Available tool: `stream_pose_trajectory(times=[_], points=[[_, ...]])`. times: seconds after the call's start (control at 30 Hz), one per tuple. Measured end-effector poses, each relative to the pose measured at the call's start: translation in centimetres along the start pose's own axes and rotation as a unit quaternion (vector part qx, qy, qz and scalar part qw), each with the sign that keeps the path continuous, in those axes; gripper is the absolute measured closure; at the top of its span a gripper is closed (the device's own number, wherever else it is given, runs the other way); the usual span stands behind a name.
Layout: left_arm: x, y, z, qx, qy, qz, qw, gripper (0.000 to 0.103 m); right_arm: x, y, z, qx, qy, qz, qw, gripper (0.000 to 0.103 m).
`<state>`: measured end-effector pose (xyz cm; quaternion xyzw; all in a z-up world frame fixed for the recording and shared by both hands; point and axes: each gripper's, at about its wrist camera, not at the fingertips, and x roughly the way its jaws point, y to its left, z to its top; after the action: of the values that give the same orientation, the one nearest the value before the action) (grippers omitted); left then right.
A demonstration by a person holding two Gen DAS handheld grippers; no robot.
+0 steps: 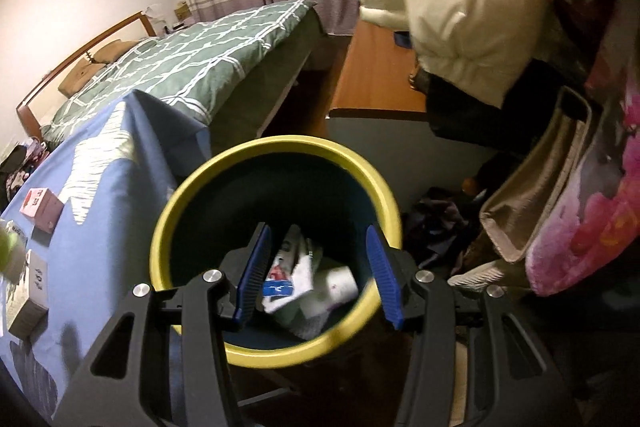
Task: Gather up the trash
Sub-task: 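Carry the green-label bottle over the bin and open the left gripper, then grasp the green-lidded clear plastic jar with the right gripper and lift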
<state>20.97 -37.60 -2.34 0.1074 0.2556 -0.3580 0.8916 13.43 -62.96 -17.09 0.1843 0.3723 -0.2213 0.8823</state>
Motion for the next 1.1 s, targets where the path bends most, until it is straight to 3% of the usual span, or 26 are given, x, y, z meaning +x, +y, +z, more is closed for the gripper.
stream_pose_trajectory(times=[0.2,0.47,0.5,0.57,0.6,0.87,1.1], points=[[7.9,-5.3,0.4,0.016,0.038,-0.028,0.9988,0.052,0.4,-2.0,-0.3,0.010,0.005,-0.005,1.000,0.055],[14.5,-7.0,-1.4,0.009,0.085,-0.022,0.9961,0.051,1.6,-3.3,-0.3,0.019,0.020,-0.006,1.000,0.055],[14.7,-7.0,-1.6,0.008,0.085,-0.018,0.9962,0.045,1.7,-3.2,-0.3,0.019,0.020,-0.006,1.000,0.055],[14.1,-6.6,-1.6,0.004,0.072,-0.008,0.9974,0.026,1.7,-3.2,-0.3,0.019,0.019,-0.006,1.000,0.055],[13.5,-6.3,-1.6,0.004,0.063,-0.003,0.9980,0.022,1.7,-3.1,-0.3,0.019,0.019,-0.006,1.000,0.055],[6.5,-1.7,-1.7,-0.004,0.028,0.018,0.9994,0.015,1.5,-1.5,-0.4,0.008,0.019,-0.004,1.000,0.055],[-1.0,6.7,-4.5,-0.039,0.008,0.094,0.9948,0.007,0.9,2.2,-0.3,-0.019,0.015,0.004,1.000,0.055]])
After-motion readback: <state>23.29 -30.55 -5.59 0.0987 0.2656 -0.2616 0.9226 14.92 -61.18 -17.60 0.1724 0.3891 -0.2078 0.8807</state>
